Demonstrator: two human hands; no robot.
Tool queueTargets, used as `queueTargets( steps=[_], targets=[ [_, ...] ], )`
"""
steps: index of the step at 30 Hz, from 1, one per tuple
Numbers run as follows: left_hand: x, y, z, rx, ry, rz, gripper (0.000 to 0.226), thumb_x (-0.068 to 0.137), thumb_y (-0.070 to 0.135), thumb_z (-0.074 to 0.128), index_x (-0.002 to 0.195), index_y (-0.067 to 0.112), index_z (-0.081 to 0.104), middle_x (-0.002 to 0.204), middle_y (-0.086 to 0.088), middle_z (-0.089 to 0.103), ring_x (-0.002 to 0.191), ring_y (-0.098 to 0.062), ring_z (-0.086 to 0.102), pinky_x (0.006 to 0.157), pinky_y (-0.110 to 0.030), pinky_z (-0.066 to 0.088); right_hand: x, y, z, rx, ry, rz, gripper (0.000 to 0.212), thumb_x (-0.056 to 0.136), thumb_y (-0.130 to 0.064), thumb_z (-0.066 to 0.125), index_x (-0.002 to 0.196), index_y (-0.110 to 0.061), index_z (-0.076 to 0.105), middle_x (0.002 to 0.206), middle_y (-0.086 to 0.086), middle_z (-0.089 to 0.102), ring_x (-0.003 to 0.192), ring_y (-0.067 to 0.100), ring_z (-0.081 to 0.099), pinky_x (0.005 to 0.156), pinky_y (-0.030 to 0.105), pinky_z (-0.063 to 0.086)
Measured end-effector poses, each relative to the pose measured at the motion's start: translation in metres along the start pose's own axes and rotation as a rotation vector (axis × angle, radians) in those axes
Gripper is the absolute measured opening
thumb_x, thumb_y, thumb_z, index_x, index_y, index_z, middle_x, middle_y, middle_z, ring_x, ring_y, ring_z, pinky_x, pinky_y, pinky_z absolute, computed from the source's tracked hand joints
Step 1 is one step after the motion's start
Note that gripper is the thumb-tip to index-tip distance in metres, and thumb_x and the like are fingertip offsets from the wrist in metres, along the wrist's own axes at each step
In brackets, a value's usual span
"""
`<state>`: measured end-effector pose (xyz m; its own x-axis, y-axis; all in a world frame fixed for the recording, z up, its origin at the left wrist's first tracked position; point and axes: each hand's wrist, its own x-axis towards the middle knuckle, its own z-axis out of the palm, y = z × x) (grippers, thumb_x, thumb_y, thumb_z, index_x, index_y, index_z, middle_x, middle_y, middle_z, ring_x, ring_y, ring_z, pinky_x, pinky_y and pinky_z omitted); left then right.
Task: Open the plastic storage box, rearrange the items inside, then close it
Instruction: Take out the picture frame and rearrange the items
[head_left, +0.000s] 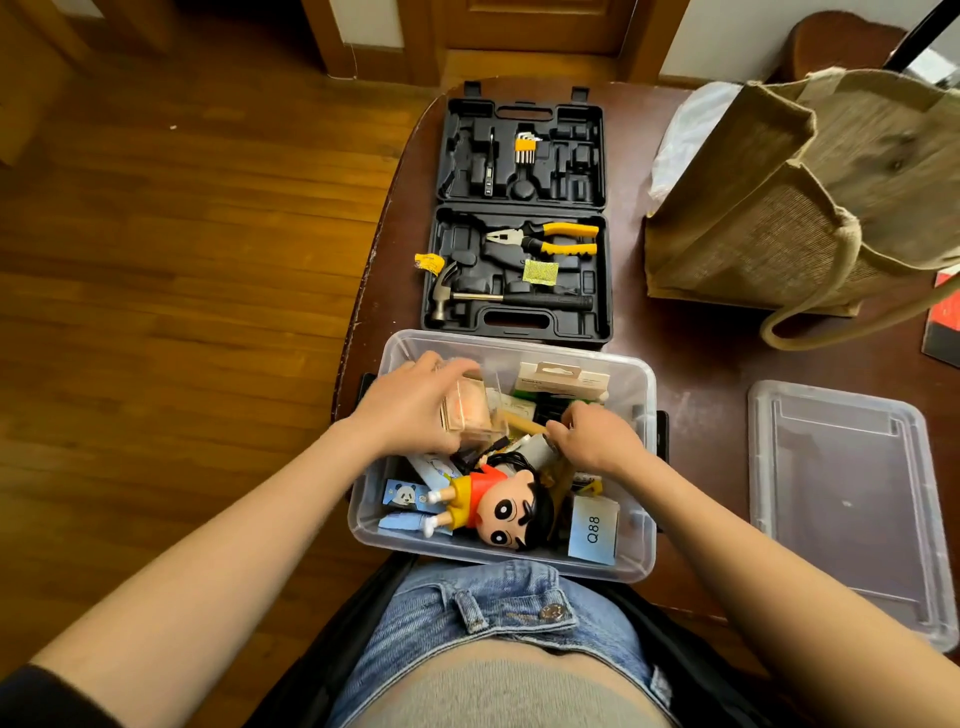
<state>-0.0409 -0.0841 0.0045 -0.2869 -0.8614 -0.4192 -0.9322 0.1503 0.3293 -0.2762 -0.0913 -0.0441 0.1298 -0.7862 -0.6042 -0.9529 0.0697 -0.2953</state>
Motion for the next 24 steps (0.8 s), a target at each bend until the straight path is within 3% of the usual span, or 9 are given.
queueTargets(
  steps=[4, 9, 13, 18, 21, 24],
  targets=[
    [-0.014, -0.009, -0.012, -0.243, 0.116, -0.048, 0.080, 0.065, 0.056, 0.069, 0.134, 0.051, 0.028, 0.134, 0.009, 0.047, 0.114, -0.016, 0.053, 0.082, -0.037, 0.050, -0.001, -0.010, -0.008, 0.128, 0.055, -0.062, 0.034, 0.095, -0.036, 0.044, 0.114, -0.010, 0.057, 0.112, 0.009, 0.063, 0.101, 0.026, 0.058, 0.081, 0.033, 0.045],
    [-0.032, -0.028, -0.007, -0.484, 0.316, -0.040, 0.073, 0.063, 0.064, 0.062, 0.129, 0.055, 0.033, 0.125, 0.018, 0.049, 0.112, -0.006, 0.047, 0.087, -0.030, 0.041, -0.004, -0.029, -0.011, 0.161, 0.159, -0.189, 0.020, 0.093, -0.022, 0.047, 0.096, -0.013, 0.064, 0.095, 0.006, 0.069, 0.082, 0.021, 0.059, 0.067, 0.029, 0.043],
    [-0.036, -0.031, 0.012, -0.511, 0.500, -0.075, 0.073, 0.067, 0.065, 0.057, 0.132, 0.038, 0.040, 0.126, 0.016, 0.050, 0.108, 0.004, 0.037, 0.092, -0.029, 0.032, -0.001, -0.048, -0.013, 0.130, 0.169, -0.261, 0.022, 0.094, -0.019, 0.046, 0.093, -0.011, 0.067, 0.088, 0.005, 0.067, 0.081, 0.022, 0.060, 0.065, 0.029, 0.042],
    [-0.032, -0.024, 0.015, -0.926, 0.610, -0.109, 0.065, 0.071, 0.059, 0.058, 0.125, 0.024, 0.045, 0.114, 0.014, 0.055, 0.104, 0.004, 0.051, 0.088, -0.016, 0.041, 0.009, -0.068, -0.010, -0.029, 0.012, -0.313, 0.027, 0.092, -0.014, 0.043, 0.090, -0.001, 0.067, 0.085, 0.013, 0.066, 0.083, 0.032, 0.061, 0.065, 0.034, 0.044],
    [-0.027, -0.024, 0.011, -1.161, 0.640, -0.180, 0.062, 0.071, 0.059, 0.054, 0.120, 0.022, 0.047, 0.107, -0.003, 0.061, 0.098, -0.014, 0.058, 0.083, -0.031, 0.044, 0.015, -0.079, -0.006, -0.102, -0.032, -0.346, 0.027, 0.092, -0.014, 0.045, 0.088, 0.000, 0.068, 0.088, 0.016, 0.068, 0.084, 0.034, 0.061, 0.069, 0.036, 0.047],
    [-0.021, -0.026, 0.012, -1.265, 0.642, -0.157, 0.069, 0.074, 0.058, 0.048, 0.123, 0.009, 0.045, 0.106, -0.020, 0.059, 0.098, -0.035, 0.058, 0.077, -0.046, 0.046, 0.022, -0.089, 0.000, -0.186, -0.130, -0.423, 0.023, 0.086, -0.012, 0.049, 0.090, -0.004, 0.071, 0.094, 0.012, 0.070, 0.087, 0.032, 0.062, 0.076, 0.040, 0.051]
  ],
)
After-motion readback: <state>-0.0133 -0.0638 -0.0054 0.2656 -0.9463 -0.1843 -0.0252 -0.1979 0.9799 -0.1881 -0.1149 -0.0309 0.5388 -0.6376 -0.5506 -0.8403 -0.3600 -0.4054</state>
